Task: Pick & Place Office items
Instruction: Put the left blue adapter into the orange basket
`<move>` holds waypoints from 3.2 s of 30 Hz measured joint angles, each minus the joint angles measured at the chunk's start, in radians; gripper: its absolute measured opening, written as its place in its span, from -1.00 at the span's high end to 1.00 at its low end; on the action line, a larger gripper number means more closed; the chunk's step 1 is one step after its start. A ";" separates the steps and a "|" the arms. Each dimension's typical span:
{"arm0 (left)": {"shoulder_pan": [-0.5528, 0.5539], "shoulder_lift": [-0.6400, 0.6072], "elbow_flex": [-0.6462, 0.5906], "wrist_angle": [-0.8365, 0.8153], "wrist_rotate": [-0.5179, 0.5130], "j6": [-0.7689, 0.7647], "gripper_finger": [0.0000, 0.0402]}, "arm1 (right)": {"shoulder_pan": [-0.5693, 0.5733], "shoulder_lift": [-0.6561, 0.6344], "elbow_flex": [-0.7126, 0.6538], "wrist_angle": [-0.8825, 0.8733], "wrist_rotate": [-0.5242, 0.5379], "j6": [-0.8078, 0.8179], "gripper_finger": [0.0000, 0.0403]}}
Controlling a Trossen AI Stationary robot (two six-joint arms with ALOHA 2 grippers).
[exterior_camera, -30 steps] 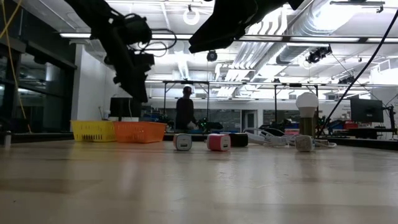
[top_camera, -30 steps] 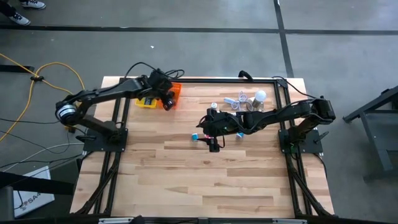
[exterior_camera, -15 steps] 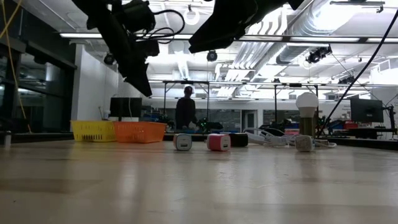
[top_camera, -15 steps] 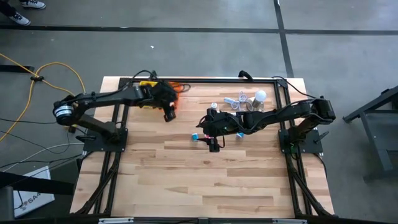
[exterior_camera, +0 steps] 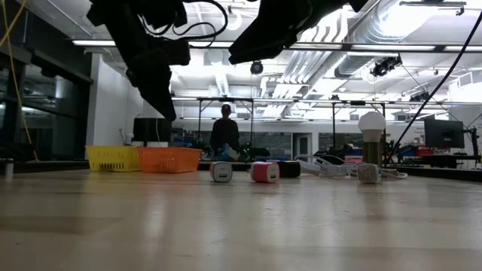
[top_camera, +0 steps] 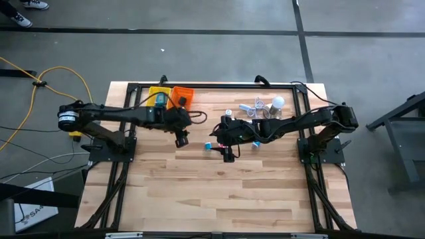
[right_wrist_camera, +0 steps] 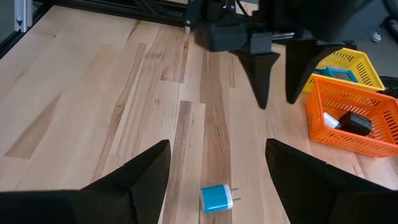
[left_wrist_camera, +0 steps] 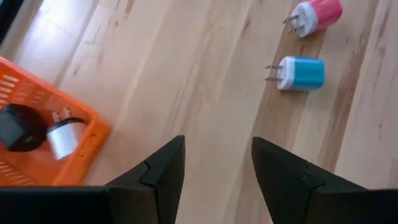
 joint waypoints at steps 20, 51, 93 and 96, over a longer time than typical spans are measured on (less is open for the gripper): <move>-0.200 0.002 -0.384 0.705 -0.159 -0.098 0.12 | 0.000 0.000 0.000 0.000 0.000 0.000 -0.24; -0.283 0.262 -0.414 1.076 -0.230 -0.159 0.12 | 0.000 0.000 0.000 0.005 0.000 0.000 -0.24; -0.283 0.498 -0.412 1.390 -0.205 -0.160 -0.28 | 0.000 0.000 0.000 0.008 0.000 0.000 -0.24; -0.283 0.517 -0.412 1.417 -0.206 -0.160 -0.28 | 0.000 0.000 0.000 0.008 0.000 0.000 -0.24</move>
